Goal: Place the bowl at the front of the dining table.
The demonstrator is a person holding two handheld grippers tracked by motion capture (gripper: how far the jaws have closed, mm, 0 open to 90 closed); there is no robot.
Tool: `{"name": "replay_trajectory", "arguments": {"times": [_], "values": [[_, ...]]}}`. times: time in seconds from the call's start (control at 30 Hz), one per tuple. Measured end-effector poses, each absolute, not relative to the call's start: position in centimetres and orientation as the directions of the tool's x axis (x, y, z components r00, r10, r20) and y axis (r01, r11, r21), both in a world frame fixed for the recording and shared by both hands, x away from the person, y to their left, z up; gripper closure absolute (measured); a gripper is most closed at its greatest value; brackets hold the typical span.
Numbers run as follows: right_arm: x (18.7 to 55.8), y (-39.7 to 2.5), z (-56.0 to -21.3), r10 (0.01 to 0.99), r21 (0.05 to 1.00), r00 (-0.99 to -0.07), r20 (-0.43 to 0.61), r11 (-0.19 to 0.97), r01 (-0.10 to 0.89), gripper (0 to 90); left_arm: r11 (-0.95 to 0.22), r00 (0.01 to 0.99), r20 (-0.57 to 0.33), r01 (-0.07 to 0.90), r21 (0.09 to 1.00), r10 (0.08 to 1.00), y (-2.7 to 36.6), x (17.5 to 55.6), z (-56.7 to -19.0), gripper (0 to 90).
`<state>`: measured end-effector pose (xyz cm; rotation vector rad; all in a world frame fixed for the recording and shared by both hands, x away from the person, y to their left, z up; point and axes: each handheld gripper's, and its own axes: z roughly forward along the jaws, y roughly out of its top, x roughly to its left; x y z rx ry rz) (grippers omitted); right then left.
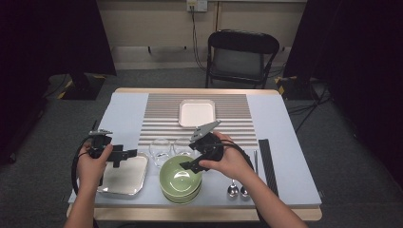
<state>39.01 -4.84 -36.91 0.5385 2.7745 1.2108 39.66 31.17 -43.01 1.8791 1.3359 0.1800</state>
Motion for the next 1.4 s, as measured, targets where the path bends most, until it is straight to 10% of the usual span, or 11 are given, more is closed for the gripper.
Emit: {"name": "replay_trajectory", "arguments": {"times": [1.4], "values": [[38.6,-4.4,-38.3,0.334,0.704,-0.935,0.121,0.635,0.318,31.7,-0.128,0.437,-0.319,0.734,0.666,0.841,30.9,39.7,-43.2,21.7]]}}
